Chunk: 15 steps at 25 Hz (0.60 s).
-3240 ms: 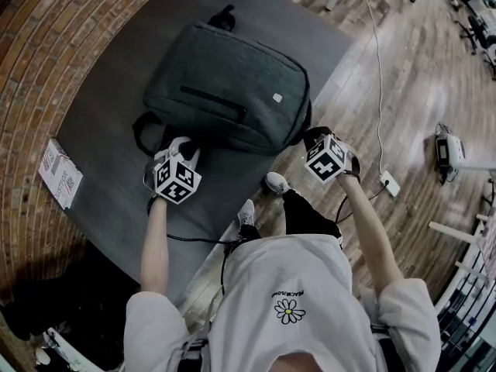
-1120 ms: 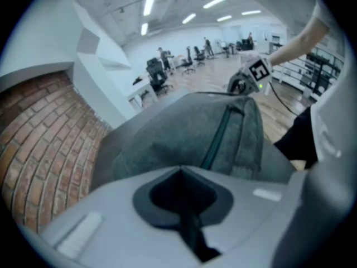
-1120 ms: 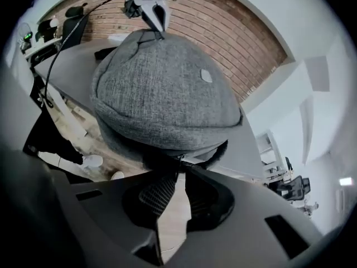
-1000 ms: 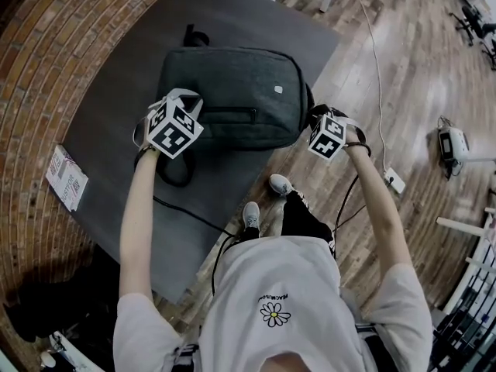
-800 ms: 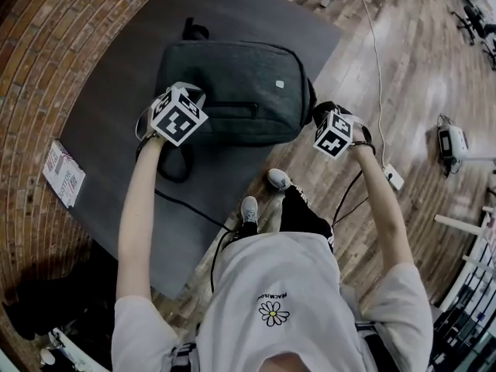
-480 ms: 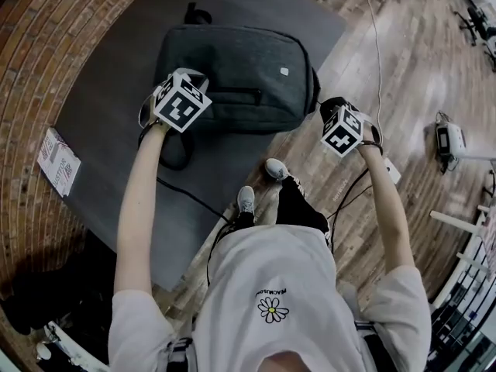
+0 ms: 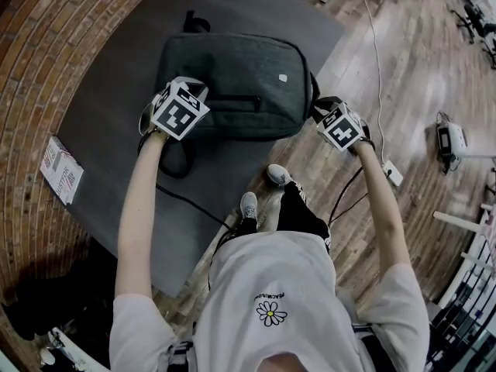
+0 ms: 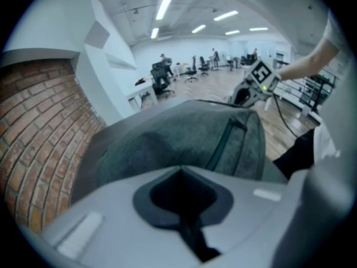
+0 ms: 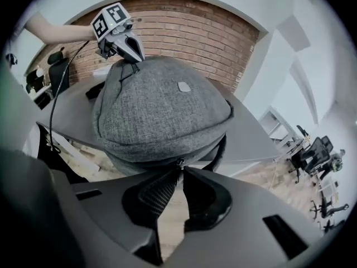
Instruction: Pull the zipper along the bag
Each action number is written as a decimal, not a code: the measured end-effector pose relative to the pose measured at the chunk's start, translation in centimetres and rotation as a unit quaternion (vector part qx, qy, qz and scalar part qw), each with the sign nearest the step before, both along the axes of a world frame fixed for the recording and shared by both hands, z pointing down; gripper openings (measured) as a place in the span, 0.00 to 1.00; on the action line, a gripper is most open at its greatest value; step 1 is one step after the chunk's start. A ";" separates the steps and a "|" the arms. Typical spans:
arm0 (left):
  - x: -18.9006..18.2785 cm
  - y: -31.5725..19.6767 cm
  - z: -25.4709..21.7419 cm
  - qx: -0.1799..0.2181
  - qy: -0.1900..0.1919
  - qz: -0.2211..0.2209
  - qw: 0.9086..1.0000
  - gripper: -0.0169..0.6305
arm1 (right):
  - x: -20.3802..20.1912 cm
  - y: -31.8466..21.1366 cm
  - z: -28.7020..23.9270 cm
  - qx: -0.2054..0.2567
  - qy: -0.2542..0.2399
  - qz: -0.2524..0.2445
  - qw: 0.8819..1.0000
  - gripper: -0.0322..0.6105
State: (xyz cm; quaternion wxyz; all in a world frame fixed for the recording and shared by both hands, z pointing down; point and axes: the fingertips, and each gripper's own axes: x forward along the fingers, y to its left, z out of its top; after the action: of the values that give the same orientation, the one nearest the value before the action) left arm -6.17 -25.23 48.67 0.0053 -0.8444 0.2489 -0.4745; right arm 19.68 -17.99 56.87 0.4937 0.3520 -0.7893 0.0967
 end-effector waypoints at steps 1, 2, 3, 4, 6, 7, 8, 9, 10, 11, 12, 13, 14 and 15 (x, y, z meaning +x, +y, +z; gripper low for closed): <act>0.0 0.0 0.0 -0.001 0.001 0.000 1.000 0.02 | -0.1 0.0 0.1 -0.014 -0.016 0.006 1.000 0.11; 0.0 0.0 0.0 -0.001 0.002 -0.001 1.000 0.02 | -0.1 0.0 0.2 -0.030 -0.033 0.020 0.999 0.06; 0.0 0.0 0.0 0.000 0.001 -0.002 1.000 0.02 | -0.1 0.0 0.3 -0.045 -0.049 0.037 0.997 0.06; -0.1 0.0 0.0 0.002 -0.001 -0.004 1.000 0.02 | 0.0 0.0 0.2 -0.055 -0.060 0.053 0.995 0.06; 0.0 0.0 0.0 0.004 -0.002 -0.014 1.000 0.02 | 0.4 0.4 -0.1 -0.059 -0.063 0.064 0.994 0.06; 0.1 0.0 0.0 0.005 0.000 -0.020 1.000 0.02 | 0.6 0.7 -0.3 -0.057 -0.058 0.064 0.995 0.06; 0.1 0.0 0.1 0.005 0.005 -0.027 1.000 0.02 | 0.6 1.0 -0.4 -0.053 -0.048 0.062 0.995 0.06; 0.2 -0.1 0.1 0.004 0.011 -0.033 0.999 0.02 | 0.6 1.4 -0.5 -0.049 -0.032 0.054 0.997 0.06; 0.1 -0.1 0.2 0.003 0.016 -0.039 0.999 0.02 | 0.3 1.8 -0.4 -0.044 -0.007 0.038 0.998 0.06; 0.2 -0.2 0.2 0.003 0.018 -0.044 0.999 0.02 | -0.1 2.4 -0.3 -0.038 0.021 0.018 0.999 0.06; 0.2 -0.3 0.2 0.004 0.018 -0.047 0.999 0.02 | -0.4 3.0 -0.4 -0.034 0.039 0.004 0.999 0.06; 0.3 -0.3 0.3 0.004 0.017 -0.049 0.999 0.02 | -0.7 3.6 -0.6 -0.035 0.038 0.007 0.999 0.06; 0.4 -0.4 0.3 0.005 0.017 -0.050 0.999 0.02 | -1.0 4.1 -0.9 -0.038 0.017 0.030 0.999 0.06; 0.4 -0.4 0.4 0.005 0.018 -0.049 0.999 0.02 | -1.3 4.5 -1.2 -0.041 -0.014 0.065 0.997 0.06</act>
State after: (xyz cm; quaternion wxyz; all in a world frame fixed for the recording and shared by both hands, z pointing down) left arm -5.75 -25.60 49.02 -0.0179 -0.8393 0.2928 -0.4578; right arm 18.34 -13.49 55.70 0.4896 0.3805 -0.7668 0.1658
